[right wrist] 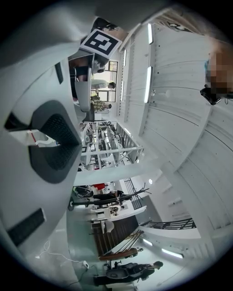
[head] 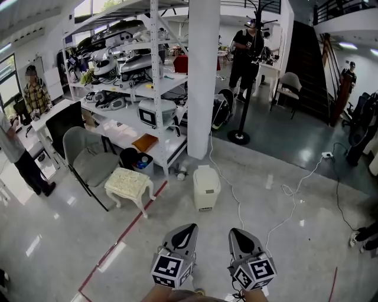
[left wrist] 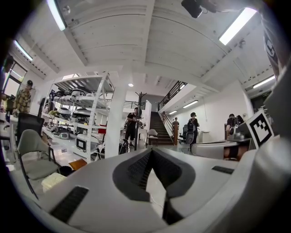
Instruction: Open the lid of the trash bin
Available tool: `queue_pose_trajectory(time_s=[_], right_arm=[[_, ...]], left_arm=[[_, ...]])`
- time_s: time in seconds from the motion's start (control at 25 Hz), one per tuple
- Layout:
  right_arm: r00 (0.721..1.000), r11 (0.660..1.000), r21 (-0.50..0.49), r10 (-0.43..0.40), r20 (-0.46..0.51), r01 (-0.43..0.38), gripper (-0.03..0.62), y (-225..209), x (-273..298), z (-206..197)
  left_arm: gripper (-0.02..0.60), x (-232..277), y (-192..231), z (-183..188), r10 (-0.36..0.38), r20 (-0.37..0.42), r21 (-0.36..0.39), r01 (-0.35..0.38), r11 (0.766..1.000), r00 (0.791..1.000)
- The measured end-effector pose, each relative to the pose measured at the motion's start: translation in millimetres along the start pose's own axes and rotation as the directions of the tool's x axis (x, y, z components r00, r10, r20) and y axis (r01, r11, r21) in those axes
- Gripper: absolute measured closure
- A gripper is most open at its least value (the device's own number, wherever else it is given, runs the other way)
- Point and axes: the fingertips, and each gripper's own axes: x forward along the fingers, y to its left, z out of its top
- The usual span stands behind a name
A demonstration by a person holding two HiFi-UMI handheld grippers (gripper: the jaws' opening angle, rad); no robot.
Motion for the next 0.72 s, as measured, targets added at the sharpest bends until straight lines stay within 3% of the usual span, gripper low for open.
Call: queue_pose_trajectory(time_s=[0.72], right_arm=[[0.999,0.999,0.019,-0.042,-0.008,0.042,0.574,-34,55,-8]], left_arm=[[0.584,71,31,-2,-0.057,-0.003,0.003,0.057,0.998,0.998]])
